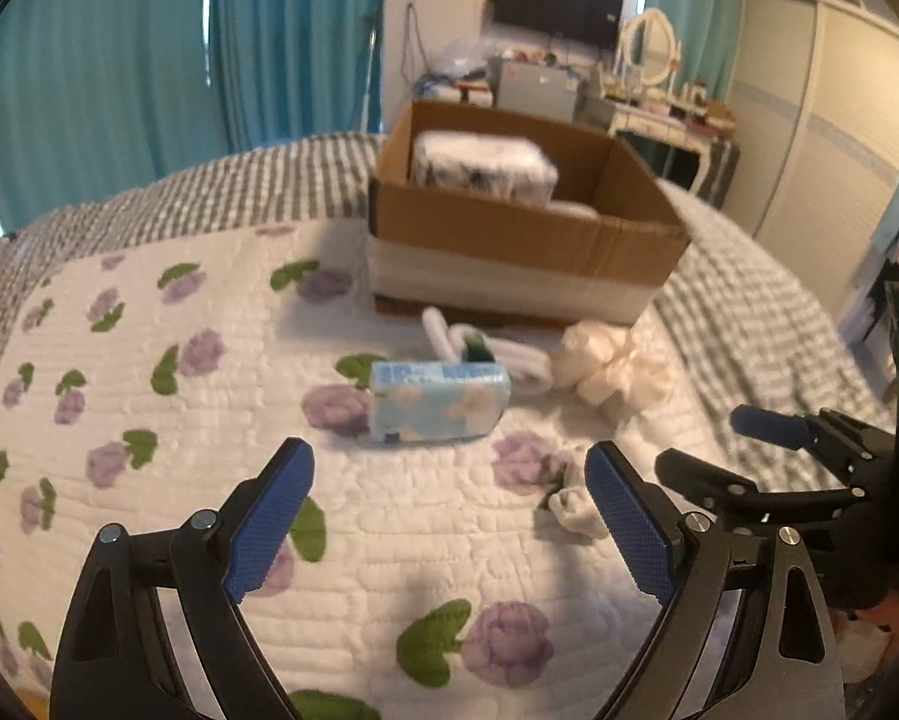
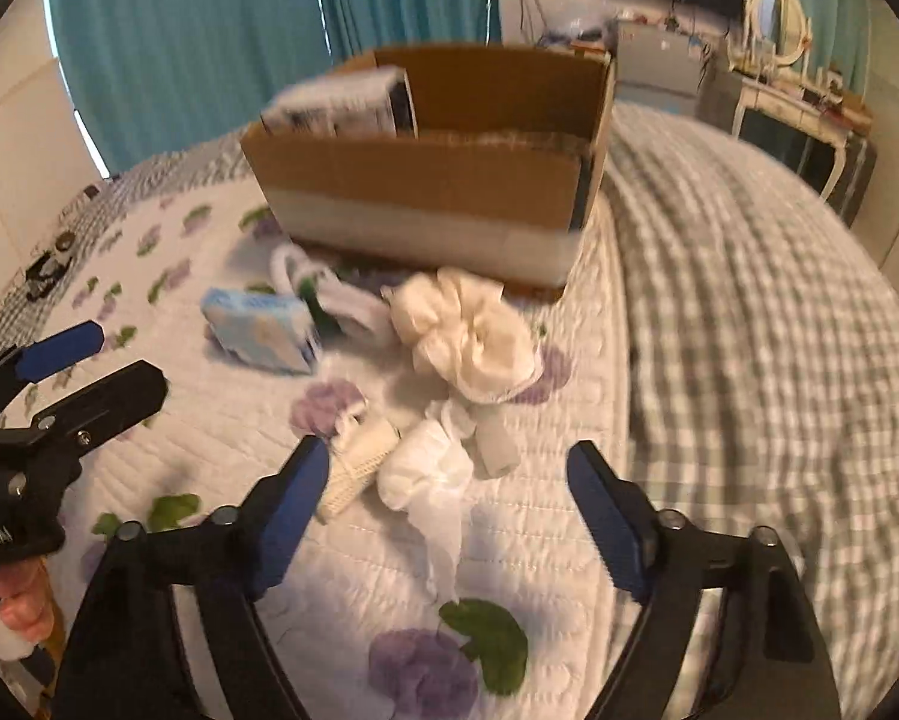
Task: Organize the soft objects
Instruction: 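Grasp the white mask with the left tool while the right tool grasps white cloth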
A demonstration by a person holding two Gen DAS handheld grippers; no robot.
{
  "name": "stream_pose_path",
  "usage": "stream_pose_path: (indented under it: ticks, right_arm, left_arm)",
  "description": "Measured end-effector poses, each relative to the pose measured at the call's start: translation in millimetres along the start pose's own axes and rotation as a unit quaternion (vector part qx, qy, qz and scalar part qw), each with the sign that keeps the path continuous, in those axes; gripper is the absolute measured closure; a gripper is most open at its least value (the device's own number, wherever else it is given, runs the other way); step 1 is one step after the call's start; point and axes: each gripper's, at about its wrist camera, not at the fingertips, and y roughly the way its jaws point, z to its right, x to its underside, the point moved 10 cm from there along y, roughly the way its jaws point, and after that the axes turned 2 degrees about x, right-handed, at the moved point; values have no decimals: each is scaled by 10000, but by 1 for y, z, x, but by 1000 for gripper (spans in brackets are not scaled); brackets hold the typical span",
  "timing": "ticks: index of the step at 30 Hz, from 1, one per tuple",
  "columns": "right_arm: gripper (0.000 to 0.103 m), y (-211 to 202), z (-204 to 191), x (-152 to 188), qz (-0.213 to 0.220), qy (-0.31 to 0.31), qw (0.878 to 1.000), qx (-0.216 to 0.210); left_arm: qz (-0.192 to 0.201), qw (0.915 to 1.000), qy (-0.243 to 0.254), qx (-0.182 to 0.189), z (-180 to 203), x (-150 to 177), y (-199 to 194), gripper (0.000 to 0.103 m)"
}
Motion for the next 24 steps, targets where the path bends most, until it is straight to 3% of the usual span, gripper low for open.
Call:
stream_pose_path:
  ticks: [2,5,8,14,18,24]
  right_arm:
    - [44,14,3,8,-158,151,9997,-87]
    - [52,31,1,22,-382,332,9977,-441]
    - [68,36,-5,30,-453,319,9965,-627]
    - [72,8,3,14,-63,342,9980,-520]
    - [72,-14,31,2,201,542,9980,-266]
    - [72,-19,55,-3,264,862,9958,-168]
  left_arm:
    - [-98,9999,11,-20,2,5,9,10]
    - [-265,9996,-87,50,4,11,21,10]
    - [-350,9994,-59,60,8,15,25,10]
    - [-376,9988,-100,280,22,15,24,10]
    - [-534,9979,-151,324,35,18,30,10]
    - [-628,9971,136,408,62,25,50,12]
